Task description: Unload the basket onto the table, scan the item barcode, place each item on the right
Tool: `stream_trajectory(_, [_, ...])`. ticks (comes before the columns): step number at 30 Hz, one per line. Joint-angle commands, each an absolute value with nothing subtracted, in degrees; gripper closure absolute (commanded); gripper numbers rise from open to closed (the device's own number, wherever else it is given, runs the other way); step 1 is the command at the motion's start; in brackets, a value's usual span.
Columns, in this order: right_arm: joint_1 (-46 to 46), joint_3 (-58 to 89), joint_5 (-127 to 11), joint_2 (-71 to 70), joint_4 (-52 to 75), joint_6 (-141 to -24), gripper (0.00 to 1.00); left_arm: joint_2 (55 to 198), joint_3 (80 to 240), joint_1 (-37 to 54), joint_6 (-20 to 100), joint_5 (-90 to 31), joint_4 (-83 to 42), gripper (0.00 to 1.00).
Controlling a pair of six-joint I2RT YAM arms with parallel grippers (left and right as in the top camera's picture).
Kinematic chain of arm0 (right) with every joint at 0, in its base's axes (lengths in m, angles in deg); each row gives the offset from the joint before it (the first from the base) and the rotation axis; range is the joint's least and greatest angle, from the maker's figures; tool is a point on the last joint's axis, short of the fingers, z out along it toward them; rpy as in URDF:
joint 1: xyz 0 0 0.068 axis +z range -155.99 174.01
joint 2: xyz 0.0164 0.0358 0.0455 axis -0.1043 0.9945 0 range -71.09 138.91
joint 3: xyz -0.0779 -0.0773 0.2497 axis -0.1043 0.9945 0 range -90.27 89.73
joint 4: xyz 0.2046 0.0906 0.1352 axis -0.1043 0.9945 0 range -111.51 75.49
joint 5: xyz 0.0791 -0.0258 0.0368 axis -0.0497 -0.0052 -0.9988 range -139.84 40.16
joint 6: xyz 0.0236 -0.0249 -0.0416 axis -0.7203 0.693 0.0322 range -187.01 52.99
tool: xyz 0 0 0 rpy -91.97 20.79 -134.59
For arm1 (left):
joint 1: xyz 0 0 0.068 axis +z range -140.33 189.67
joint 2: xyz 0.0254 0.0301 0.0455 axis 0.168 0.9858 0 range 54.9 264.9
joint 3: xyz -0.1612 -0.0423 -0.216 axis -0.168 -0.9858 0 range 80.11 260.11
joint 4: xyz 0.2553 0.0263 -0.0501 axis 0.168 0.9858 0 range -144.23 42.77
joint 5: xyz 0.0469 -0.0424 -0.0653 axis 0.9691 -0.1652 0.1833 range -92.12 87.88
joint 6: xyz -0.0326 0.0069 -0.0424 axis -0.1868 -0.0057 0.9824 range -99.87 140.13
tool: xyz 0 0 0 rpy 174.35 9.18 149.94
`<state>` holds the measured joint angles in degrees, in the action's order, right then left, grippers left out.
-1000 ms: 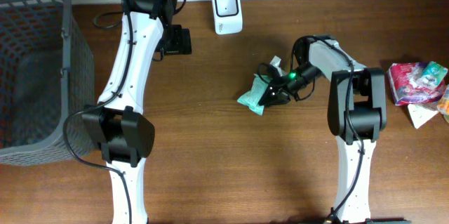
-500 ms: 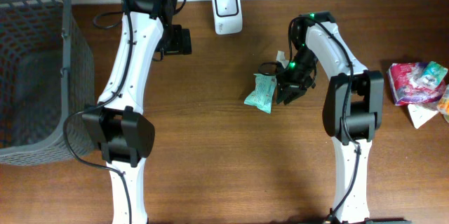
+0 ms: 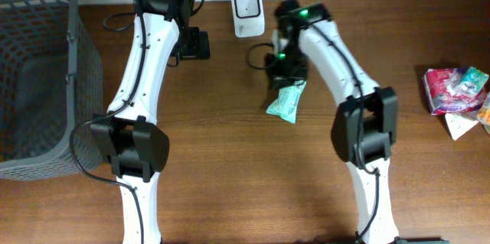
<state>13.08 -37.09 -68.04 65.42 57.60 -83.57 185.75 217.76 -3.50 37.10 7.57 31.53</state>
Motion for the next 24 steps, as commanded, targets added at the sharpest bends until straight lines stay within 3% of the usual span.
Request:
stream_trajectory(1, [16.5,-37.7,-62.9,65.1,55.6,-95.2,0.96,186.3,218.5,-3.8,37.7,8.0,31.6,0.01])
stream_trajectory(13, [17.2,-26.3,-58.3,68.6,52.2,-99.0,0.96,186.3,218.5,-3.8,37.7,8.0,31.6,0.01])
stream_trajectory(24, [15.1,-36.7,-43.0,67.2,70.1,-98.8,0.96,186.3,218.5,-3.8,37.7,8.0,31.6,0.01])
